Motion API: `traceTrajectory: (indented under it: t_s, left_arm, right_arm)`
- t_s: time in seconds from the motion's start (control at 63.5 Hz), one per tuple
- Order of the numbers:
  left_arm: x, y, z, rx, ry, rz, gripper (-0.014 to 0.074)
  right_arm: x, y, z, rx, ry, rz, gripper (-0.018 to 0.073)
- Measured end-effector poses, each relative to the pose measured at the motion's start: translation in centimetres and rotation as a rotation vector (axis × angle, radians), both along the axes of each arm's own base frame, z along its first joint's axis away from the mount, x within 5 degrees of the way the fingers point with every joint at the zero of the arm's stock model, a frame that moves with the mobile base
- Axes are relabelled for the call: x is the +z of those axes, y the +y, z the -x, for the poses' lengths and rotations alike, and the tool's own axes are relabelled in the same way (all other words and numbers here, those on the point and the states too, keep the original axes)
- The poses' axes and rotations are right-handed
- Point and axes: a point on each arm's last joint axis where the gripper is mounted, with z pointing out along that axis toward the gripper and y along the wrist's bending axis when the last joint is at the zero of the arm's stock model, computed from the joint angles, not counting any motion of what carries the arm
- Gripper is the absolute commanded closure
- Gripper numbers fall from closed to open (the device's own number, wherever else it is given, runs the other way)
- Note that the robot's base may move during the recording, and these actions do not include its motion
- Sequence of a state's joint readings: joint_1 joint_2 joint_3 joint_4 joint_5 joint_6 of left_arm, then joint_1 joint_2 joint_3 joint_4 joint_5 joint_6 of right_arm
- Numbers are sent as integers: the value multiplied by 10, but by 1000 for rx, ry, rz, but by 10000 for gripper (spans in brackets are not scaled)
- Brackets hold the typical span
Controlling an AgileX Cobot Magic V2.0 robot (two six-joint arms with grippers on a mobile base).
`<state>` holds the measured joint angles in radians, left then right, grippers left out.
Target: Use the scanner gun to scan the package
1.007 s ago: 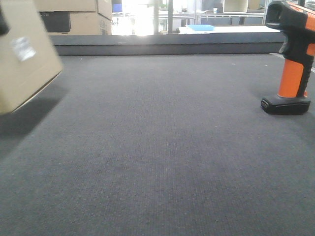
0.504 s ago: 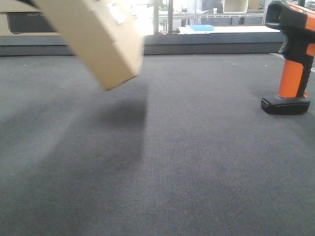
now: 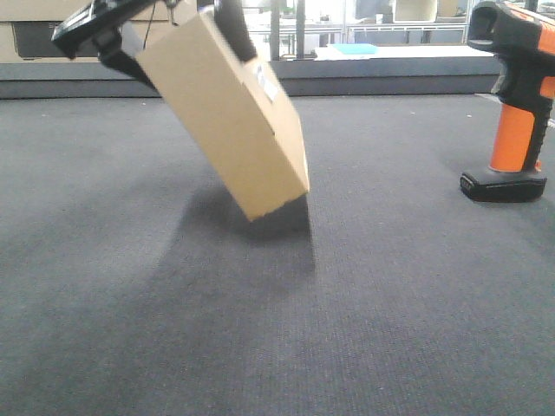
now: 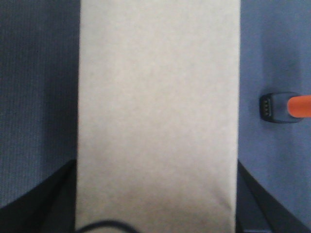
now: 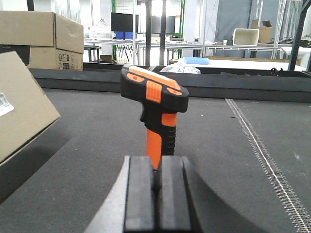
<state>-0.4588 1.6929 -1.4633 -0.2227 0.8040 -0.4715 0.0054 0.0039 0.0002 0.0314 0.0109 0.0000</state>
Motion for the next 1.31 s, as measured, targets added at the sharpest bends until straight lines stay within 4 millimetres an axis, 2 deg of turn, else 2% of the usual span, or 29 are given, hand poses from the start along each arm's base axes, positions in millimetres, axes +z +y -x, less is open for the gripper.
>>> traceTrajectory:
  t_s: [0.252,0.441,0.519,0.692,0.834,0.944,1.165,1.306]
  left_arm:
    - [-3,0,2,-5,34,-4,707]
    - [-3,0,3,-5,39,1,707]
    - [-3,-1,2,-4,38,3,707]
    - [-2,-1,1,0,23,12,707]
    - [-1,-2,-1,6,3,21,707]
    - [1,-2,-3,14,-29,36,707]
    - [2,-2,-4,17,-45,38,707]
    - [2,-2,-4,16,-47,34,707]
  right_arm:
    - [9,0,1,2,-49,-36,721]
    - [49,0,4,9,-60,-42,721]
    - [64,0,-2,9,-37,-40,721]
    - [83,1,-23,9,70,-35,721]
    - [85,1,-48,4,141,-36,721]
    - [85,0,-61,-1,128,-36,721]
    - [88,0,-67,-5,87,-36,721]
    - [80,0,-78,-4,132,-35,721]
